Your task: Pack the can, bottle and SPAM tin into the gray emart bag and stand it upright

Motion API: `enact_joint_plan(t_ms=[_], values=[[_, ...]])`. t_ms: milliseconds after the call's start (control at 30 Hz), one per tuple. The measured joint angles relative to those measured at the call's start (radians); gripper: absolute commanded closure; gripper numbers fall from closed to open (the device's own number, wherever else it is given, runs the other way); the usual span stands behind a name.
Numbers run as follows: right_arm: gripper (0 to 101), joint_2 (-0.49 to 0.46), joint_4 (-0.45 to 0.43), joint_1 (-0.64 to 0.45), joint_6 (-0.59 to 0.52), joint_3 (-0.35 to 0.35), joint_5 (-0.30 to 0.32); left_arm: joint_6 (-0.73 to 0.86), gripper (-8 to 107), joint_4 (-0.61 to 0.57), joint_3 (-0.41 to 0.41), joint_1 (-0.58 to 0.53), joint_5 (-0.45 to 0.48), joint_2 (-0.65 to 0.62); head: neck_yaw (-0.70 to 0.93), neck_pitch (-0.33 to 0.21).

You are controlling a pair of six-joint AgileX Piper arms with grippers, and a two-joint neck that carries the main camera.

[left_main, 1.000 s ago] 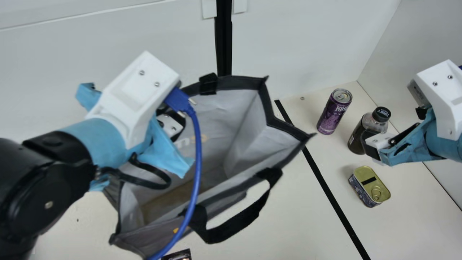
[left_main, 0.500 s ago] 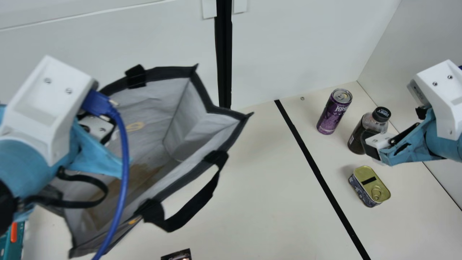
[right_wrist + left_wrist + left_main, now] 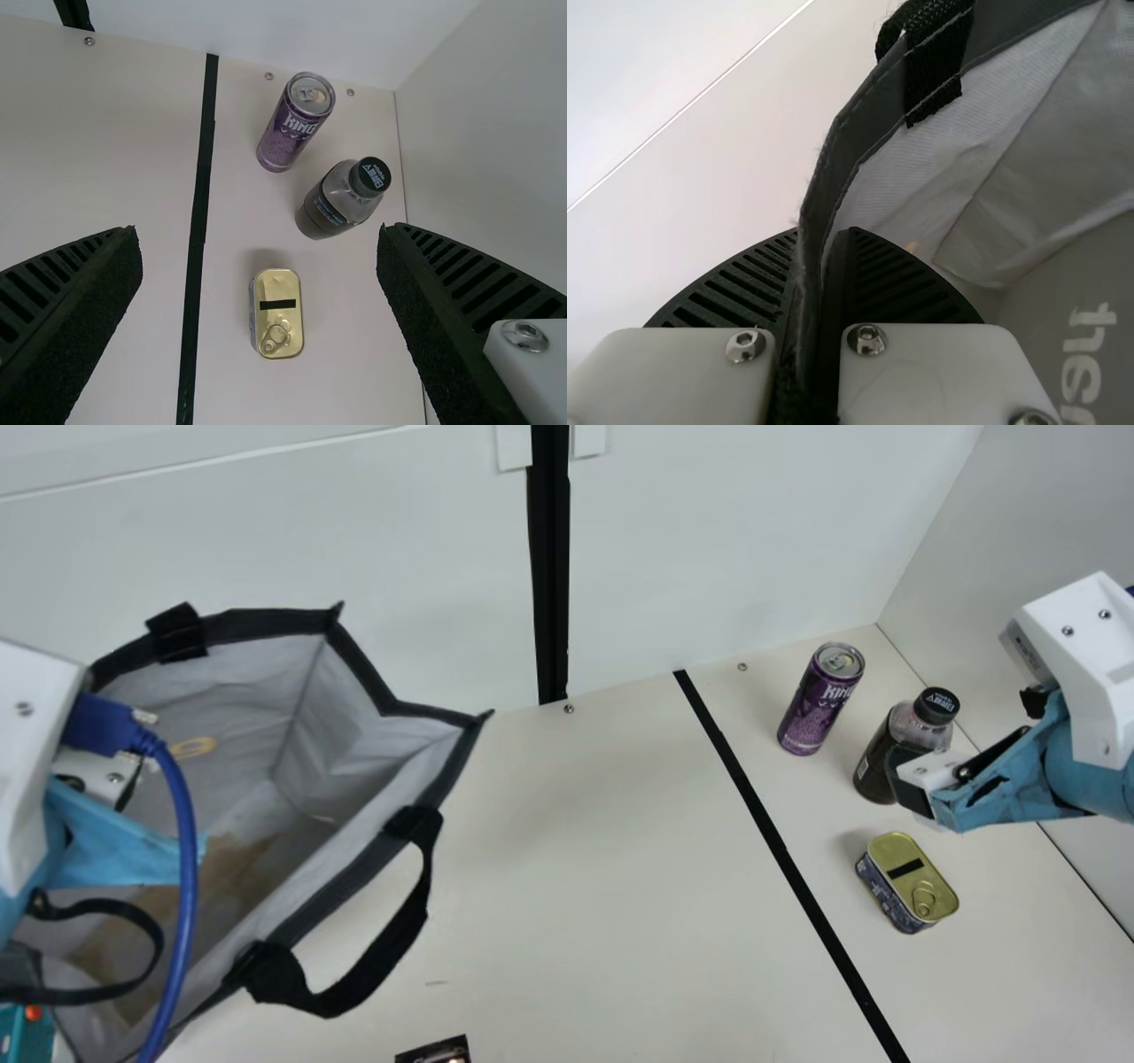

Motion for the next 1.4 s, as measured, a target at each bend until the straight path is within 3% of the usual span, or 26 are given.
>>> enact_joint_plan(t_ms=[367, 600, 1000, 1400], values=[[6, 0.000, 0.000, 0.000, 0.000, 0.000, 0.000, -0.216, 107, 0.209, 0.180, -0.110, 0.052, -0.052, -0.002, 0.000], [6, 0.000, 0.000, 0.000, 0.000, 0.000, 0.000, -0.341, 107, 0.264, 0.276, -0.208, 0.092, -0.055, 0.000, 0.000], [6, 0.000, 0.000, 0.000, 0.000, 0.000, 0.000, -0.442, 107, 0.217, 0.365, -0.312, 0.085, -0.024, 0.000, 0.000], [6, 0.000, 0.000, 0.000, 0.000, 0.000, 0.000, -0.448, 107, 0.085, 0.391, -0.287, -0.003, 0.007, 0.000, 0.000]])
